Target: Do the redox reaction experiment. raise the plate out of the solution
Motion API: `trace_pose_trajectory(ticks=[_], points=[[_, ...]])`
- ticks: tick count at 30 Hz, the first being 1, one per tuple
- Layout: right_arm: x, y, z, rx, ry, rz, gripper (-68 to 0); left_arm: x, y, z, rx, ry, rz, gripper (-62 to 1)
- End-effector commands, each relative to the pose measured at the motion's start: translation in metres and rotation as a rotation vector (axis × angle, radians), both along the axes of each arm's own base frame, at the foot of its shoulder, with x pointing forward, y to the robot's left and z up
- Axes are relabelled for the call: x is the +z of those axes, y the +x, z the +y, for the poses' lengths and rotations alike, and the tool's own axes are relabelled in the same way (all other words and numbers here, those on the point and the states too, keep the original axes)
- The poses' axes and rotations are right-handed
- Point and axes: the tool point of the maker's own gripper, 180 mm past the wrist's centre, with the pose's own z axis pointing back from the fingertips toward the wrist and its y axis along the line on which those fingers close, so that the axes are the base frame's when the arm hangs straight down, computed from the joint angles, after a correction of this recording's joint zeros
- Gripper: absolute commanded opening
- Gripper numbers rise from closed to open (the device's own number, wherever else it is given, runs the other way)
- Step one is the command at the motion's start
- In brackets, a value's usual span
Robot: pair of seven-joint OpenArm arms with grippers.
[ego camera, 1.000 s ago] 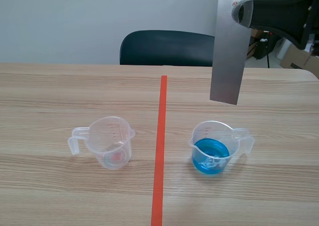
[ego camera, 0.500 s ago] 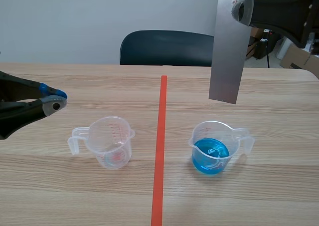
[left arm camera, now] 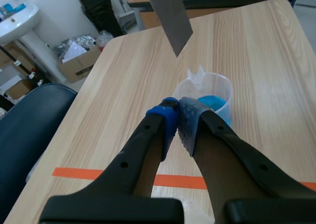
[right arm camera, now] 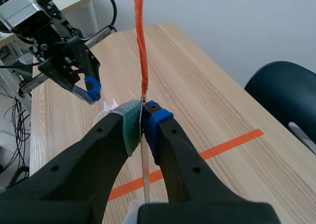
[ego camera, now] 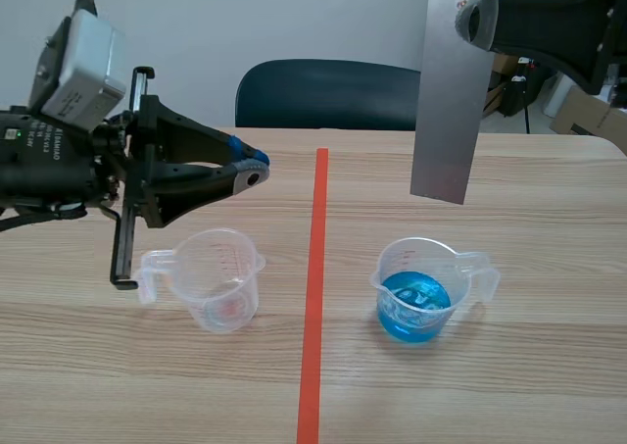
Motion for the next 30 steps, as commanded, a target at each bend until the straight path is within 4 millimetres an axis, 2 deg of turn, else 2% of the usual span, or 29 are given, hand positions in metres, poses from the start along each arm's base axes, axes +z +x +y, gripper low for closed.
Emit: trace_pose_trajectory(ticks=[1,9,18,30], points=[[0.015,-0.001,0.001,0.014,0.024,-0.037,-66.9,0.004,0.008,-0.003,0.009,-0.025,-0.003,-58.3],[0.016,-0.001,0.001,0.014,0.024,-0.037,-66.9,-0.015,0.025,-0.025,-0.02,-0.022,0.069,-58.2],[0.016,-0.001,0.001,0.014,0.025,-0.037,-66.9,-0.029,0.024,-0.056,-0.086,-0.014,0.118,-58.2],[0.016,-0.001,0.001,0.014,0.025,-0.037,-66.9,-0.031,0.024,-0.063,-0.088,-0.006,0.122,-58.2]])
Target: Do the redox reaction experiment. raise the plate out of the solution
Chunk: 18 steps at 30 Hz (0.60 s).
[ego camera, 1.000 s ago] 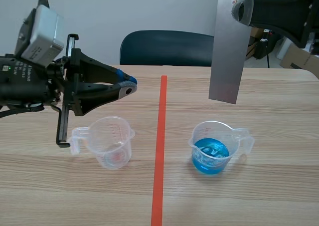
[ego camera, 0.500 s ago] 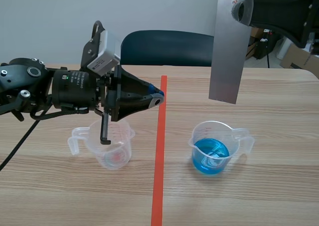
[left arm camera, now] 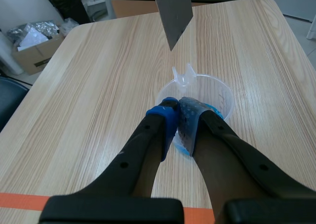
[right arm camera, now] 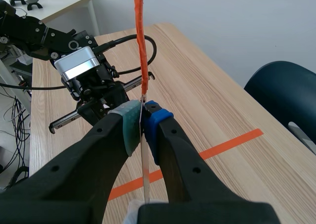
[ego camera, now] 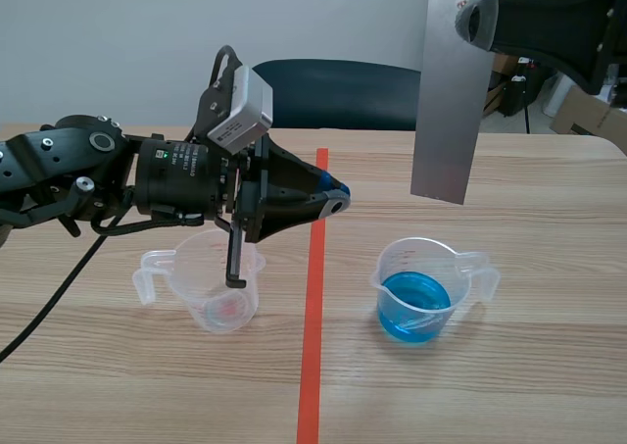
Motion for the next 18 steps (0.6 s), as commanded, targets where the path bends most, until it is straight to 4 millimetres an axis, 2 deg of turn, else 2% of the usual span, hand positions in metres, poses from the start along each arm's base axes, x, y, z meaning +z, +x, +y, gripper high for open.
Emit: trace_pose_trajectory(ticks=[1,18], points=[[0.016,-0.001,0.001,0.014,0.027,-0.038,-66.9,0.014,0.004,-0.003,-0.002,-0.029,-0.022,-58.2],[0.018,-0.001,0.001,0.014,0.036,-0.041,-66.9,0.002,0.003,0.0,0.014,-0.003,0.006,-58.2]])
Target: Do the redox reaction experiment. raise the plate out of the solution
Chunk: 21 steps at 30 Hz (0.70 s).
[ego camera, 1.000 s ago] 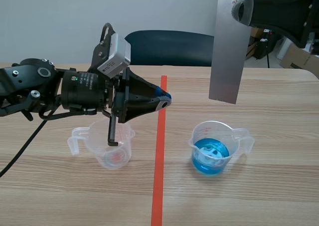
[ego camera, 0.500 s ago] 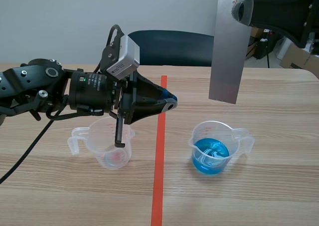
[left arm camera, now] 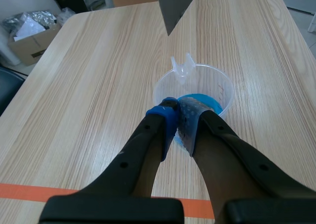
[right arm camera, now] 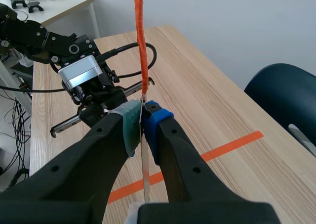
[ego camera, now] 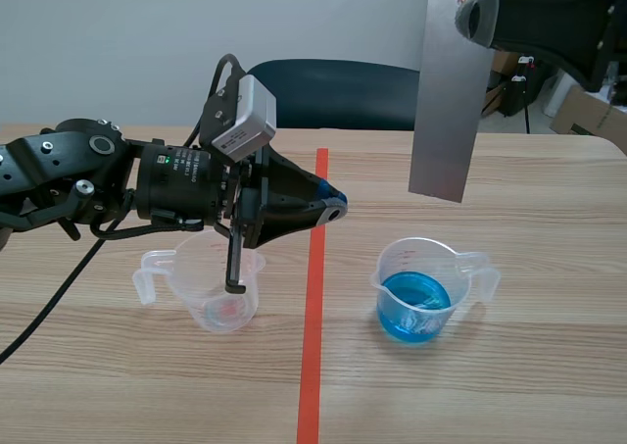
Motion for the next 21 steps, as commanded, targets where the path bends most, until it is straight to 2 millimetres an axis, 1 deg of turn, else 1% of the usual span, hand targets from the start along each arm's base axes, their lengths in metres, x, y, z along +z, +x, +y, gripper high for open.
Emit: trace_pose_trajectory(ticks=[1,13,21], points=[[0.0156,-0.0007,0.0009,0.014,0.025,-0.037,-66.9,0.0101,0.0034,-0.0016,0.004,-0.035,-0.007,-58.2],[0.0156,-0.0007,0.0009,0.014,0.025,-0.037,-66.9,0.011,0.0022,-0.0061,-0.002,-0.041,-0.006,-58.2],[0.0156,-0.0007,0.0009,0.014,0.025,-0.037,-66.9,0.0075,0.0,-0.009,-0.009,-0.028,-0.001,-58.2]])
